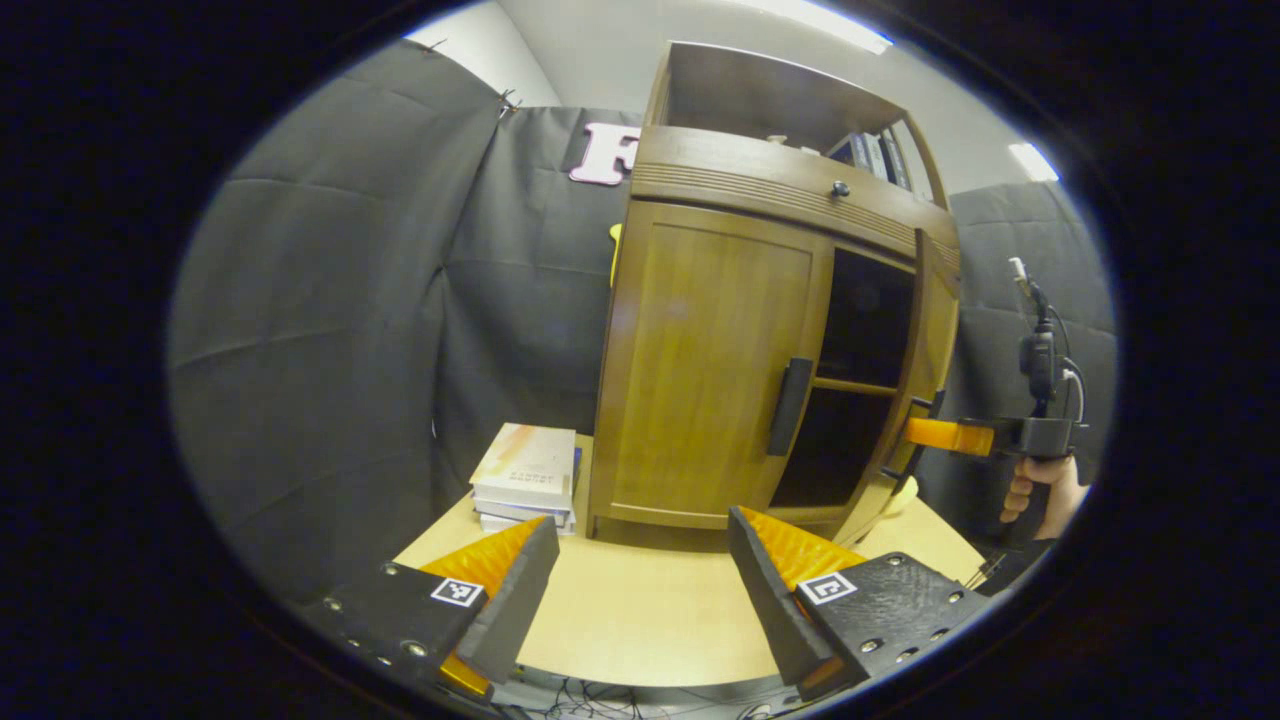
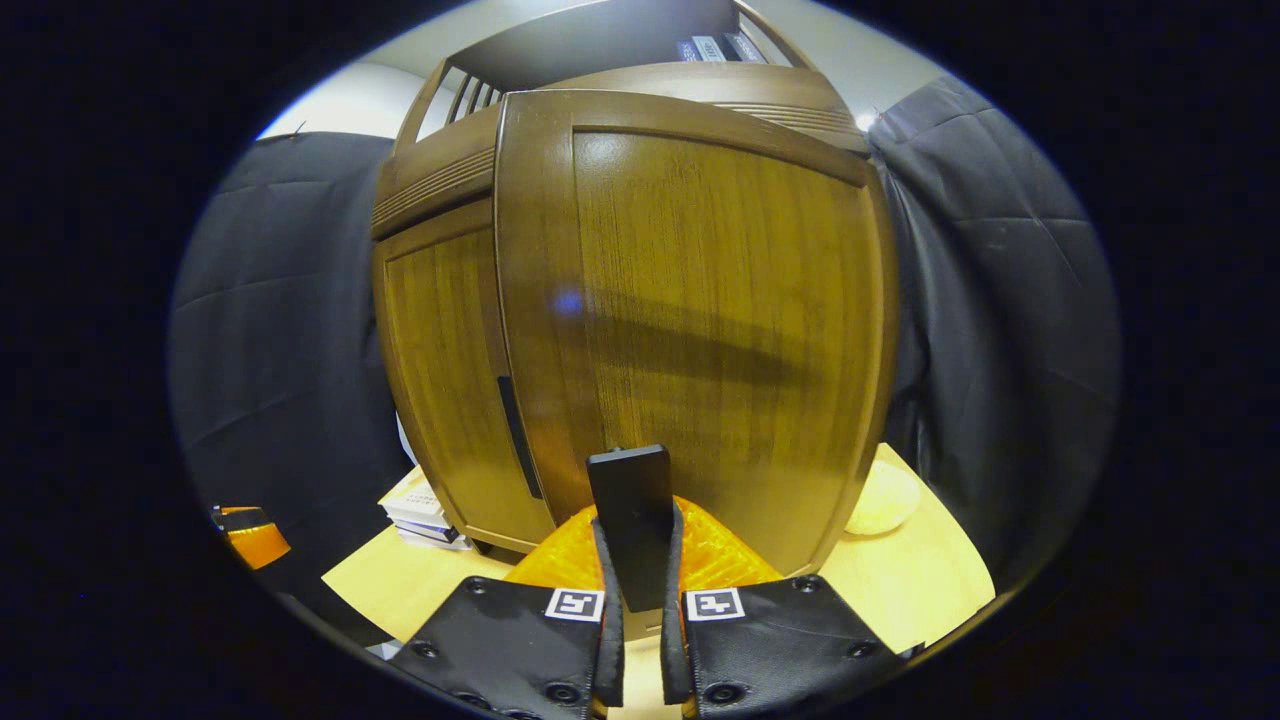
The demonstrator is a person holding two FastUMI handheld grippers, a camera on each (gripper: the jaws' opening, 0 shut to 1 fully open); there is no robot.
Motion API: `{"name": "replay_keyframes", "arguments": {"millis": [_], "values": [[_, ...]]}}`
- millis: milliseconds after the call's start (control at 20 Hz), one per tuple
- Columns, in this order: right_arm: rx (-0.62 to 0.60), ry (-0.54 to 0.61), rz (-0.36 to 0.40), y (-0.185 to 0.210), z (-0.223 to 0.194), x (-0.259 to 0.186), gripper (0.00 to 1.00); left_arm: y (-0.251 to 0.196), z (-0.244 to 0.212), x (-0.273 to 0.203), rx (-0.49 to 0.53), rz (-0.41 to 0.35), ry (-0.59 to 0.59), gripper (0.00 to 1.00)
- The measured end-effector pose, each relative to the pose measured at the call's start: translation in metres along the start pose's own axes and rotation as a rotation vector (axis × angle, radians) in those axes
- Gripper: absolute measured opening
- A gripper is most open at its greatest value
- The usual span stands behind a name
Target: Open the right door of the double-door shoe cabinet with the right hand, and open the left door with the left hand.
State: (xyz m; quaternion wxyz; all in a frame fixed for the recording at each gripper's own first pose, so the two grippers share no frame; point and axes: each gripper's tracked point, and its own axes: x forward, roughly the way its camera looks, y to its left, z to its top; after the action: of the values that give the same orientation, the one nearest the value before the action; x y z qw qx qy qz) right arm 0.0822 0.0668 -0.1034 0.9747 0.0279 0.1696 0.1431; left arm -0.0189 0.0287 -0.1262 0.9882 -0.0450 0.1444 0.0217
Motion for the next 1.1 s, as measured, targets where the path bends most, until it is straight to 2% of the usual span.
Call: {"name": "replay_keyframes", "arguments": {"millis": [350,550,750,800,900,1000,1100], "values": [[0.025,0.021,0.013,-0.027,-0.006,-0.038,0.12,-0.008,0.012,0.003,0.078,0.008,-0.023,0.99],[0.033,0.025,0.027,-0.046,-0.008,-0.057,0.12,-0.04,0.033,0.009,0.055,0.001,-0.054,0.98],[0.047,-0.003,0.04,-0.071,-0.009,-0.076,0.12,-0.071,0.039,0.005,0.077,0.002,-0.09,0.99],[0.043,-0.005,0.041,-0.079,-0.009,-0.08,0.16,-0.08,0.04,0.003,0.085,-0.003,-0.096,0.99],[0.044,-0.009,0.037,-0.098,-0.007,-0.09,0.12,-0.094,0.041,0.0,0.101,-0.01,-0.102,0.99],[0.061,-0.014,0.027,-0.12,-0.006,-0.1,0.16,-0.105,0.041,-0.003,0.113,-0.005,-0.102,0.99],[0.098,-0.027,0.01,-0.14,-0.01,-0.107,0.12,-0.116,0.04,-0.006,0.122,0.006,-0.101,0.99]]}}
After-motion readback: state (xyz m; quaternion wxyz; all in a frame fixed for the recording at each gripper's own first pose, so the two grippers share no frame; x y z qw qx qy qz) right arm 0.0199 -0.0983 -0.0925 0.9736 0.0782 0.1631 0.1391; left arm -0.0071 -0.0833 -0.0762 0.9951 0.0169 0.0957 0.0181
